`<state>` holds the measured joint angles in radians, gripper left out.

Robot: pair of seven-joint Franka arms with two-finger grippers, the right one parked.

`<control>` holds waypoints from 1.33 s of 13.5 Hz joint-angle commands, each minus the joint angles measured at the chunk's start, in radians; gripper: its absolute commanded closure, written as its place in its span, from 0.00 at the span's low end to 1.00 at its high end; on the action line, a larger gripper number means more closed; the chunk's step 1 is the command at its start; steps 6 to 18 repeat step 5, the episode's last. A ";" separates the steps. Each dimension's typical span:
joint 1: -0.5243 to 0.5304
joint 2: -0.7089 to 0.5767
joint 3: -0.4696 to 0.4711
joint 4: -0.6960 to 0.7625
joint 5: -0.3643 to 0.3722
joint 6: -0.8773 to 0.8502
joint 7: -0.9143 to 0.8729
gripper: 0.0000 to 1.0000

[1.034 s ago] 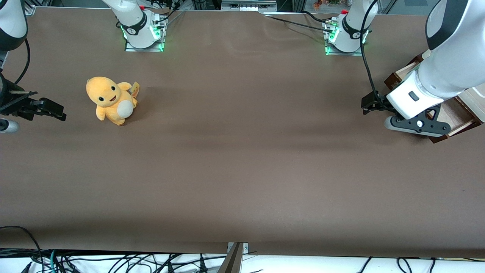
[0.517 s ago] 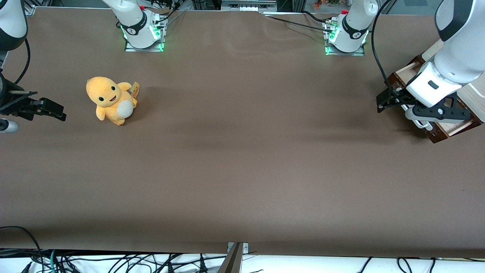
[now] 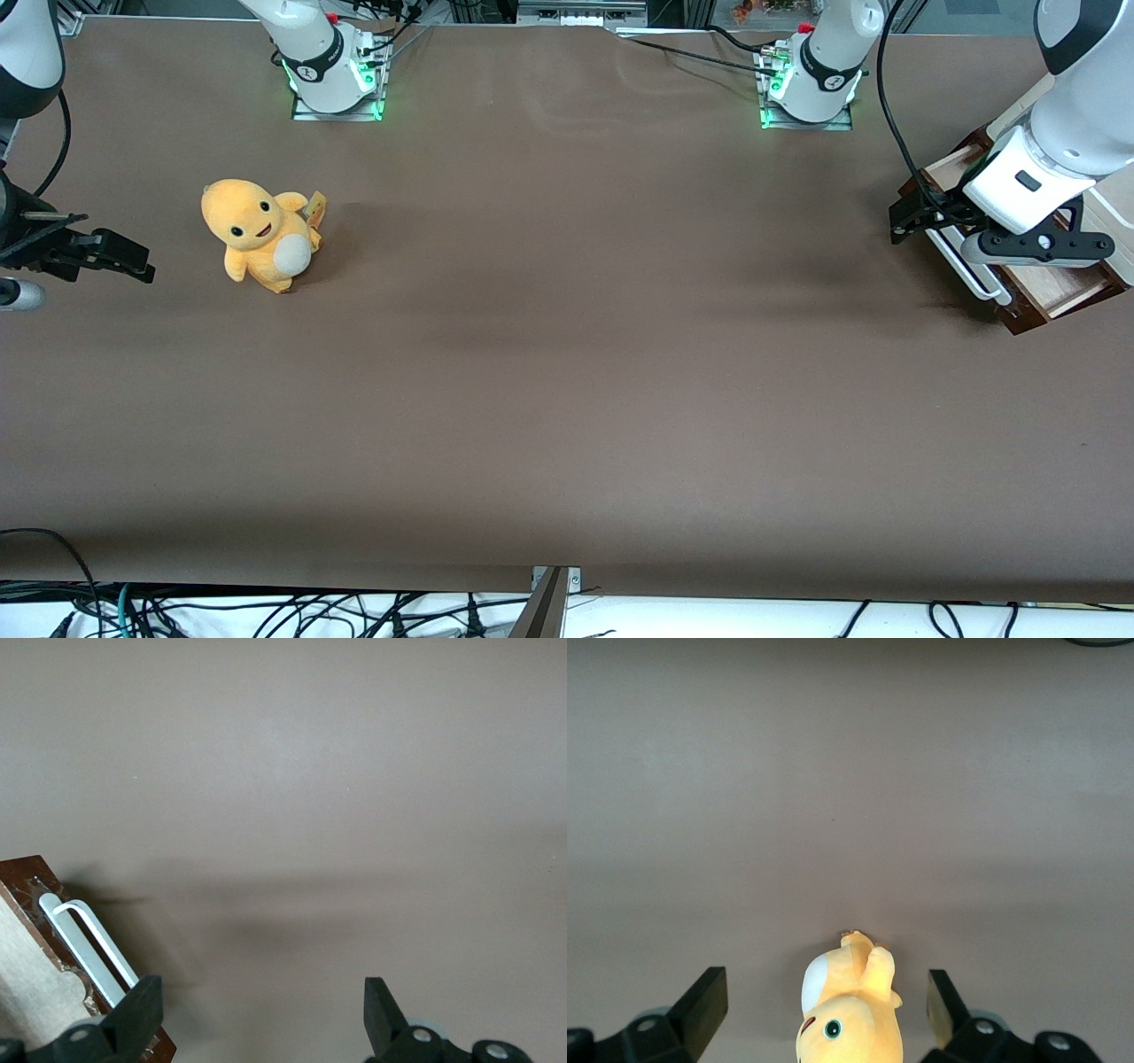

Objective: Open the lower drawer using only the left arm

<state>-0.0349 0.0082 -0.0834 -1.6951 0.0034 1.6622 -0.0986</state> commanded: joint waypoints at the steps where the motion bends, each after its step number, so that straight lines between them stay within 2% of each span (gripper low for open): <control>1: 0.007 -0.005 -0.009 0.015 -0.017 -0.022 -0.009 0.00; 18: 0.003 -0.001 -0.010 0.028 -0.016 -0.062 -0.006 0.00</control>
